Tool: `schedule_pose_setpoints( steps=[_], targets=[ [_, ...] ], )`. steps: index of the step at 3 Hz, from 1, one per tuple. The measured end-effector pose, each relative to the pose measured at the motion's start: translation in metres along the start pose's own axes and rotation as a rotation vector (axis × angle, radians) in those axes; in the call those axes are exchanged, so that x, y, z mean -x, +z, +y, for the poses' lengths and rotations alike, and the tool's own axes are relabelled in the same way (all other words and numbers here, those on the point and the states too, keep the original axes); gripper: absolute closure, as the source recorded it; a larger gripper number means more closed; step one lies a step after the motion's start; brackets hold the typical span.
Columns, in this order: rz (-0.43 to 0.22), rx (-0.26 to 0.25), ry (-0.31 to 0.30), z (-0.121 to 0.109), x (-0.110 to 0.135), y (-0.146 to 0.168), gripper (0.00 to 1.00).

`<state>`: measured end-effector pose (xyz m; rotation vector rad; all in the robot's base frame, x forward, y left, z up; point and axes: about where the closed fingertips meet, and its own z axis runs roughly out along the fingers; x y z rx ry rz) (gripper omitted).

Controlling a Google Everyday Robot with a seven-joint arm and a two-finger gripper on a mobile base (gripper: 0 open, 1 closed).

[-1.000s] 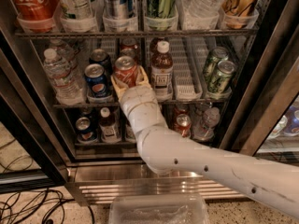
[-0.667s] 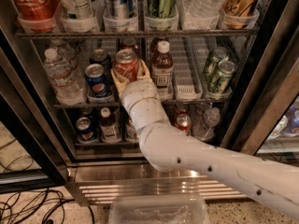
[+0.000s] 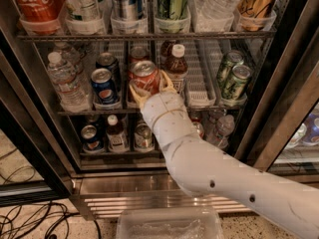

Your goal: Pick coke can from middle shelf of fridge

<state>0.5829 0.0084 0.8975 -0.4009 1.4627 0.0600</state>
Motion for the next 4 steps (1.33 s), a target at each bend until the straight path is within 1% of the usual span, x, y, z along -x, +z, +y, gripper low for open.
schedule_pose_setpoints(
  steps=[1,2,3,4],
  targets=[
    [0.138,0.047,-0.062,-0.005,-0.017,-0.029,1.0],
    [0.251,0.104,-0.127,-0.014,-0.025,-0.045,1.0],
    [0.312,0.209,-0.154,-0.012,-0.034,-0.052,1.0],
    [0.327,0.244,-0.139,-0.017,-0.04,-0.056,1.0]
  ],
)
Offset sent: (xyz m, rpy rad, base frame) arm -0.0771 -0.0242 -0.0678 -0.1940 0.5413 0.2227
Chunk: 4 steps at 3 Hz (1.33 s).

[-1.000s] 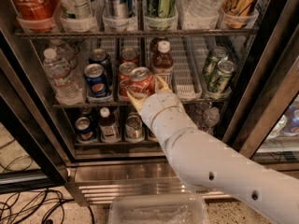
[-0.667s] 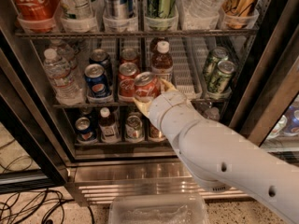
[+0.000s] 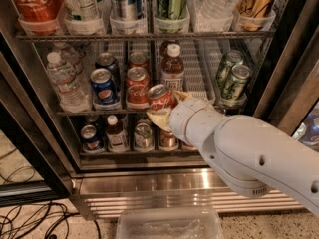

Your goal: Pick coke can from middle shelf of fridge

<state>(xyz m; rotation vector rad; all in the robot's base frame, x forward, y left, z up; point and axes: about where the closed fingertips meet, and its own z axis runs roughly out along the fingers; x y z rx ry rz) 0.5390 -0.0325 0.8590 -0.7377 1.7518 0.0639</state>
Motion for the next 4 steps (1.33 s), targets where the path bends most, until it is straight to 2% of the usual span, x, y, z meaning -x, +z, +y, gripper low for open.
schedule_pose_setpoints(
  steps=[1,2,3,4],
  targets=[
    [0.0,0.0,0.0,0.0,0.0,0.0,1.0],
    [0.01,0.037,0.014,0.003,-0.005,-0.007,1.0],
    [0.049,0.146,0.044,0.022,-0.018,-0.021,1.0],
    [0.097,0.28,0.04,0.035,-0.031,-0.033,1.0]
  ],
)
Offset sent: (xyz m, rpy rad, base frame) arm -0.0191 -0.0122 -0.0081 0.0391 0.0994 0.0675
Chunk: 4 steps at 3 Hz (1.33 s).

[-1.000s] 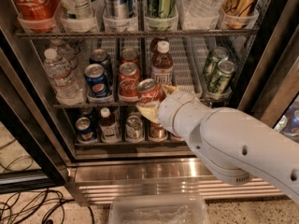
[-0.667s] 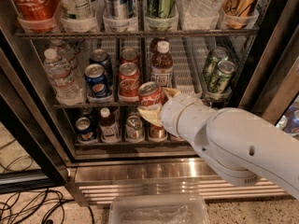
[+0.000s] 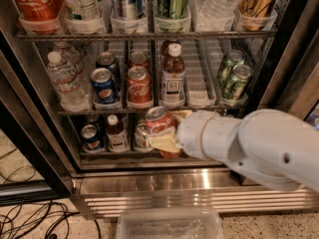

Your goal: Pick coke can from middle shelf of fridge

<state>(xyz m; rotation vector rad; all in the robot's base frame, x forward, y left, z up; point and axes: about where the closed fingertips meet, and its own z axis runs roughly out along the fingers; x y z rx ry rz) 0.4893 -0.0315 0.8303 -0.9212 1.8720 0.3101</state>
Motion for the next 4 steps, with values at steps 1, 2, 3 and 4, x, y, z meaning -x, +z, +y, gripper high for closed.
schedule_pose_setpoints(
  steps=[1,2,3,4],
  targets=[
    [0.028,0.105,-0.013,-0.008,-0.002,-0.01,1.0],
    [0.007,0.23,-0.014,-0.012,0.004,-0.016,1.0],
    [-0.012,0.4,-0.033,0.014,0.008,-0.024,1.0],
    [-0.029,0.596,-0.055,0.062,0.009,-0.036,1.0]
  ],
)
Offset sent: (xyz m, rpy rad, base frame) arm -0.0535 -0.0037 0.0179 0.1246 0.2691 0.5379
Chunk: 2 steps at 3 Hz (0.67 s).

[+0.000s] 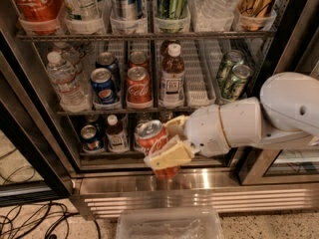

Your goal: Pick coke can from middle shelf of fridge

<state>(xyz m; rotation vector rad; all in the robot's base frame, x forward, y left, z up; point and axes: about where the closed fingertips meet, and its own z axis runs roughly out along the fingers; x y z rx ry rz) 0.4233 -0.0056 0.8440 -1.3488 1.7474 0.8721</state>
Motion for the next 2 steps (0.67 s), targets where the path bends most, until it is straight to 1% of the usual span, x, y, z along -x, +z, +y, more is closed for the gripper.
schedule_pose_setpoints(
  steps=[1,2],
  targets=[
    [-0.022,0.108,-0.026,0.039,0.0087,0.0082,1.0],
    [-0.022,0.115,-0.027,0.0411,0.0094,0.0085,1.0]
  ],
)
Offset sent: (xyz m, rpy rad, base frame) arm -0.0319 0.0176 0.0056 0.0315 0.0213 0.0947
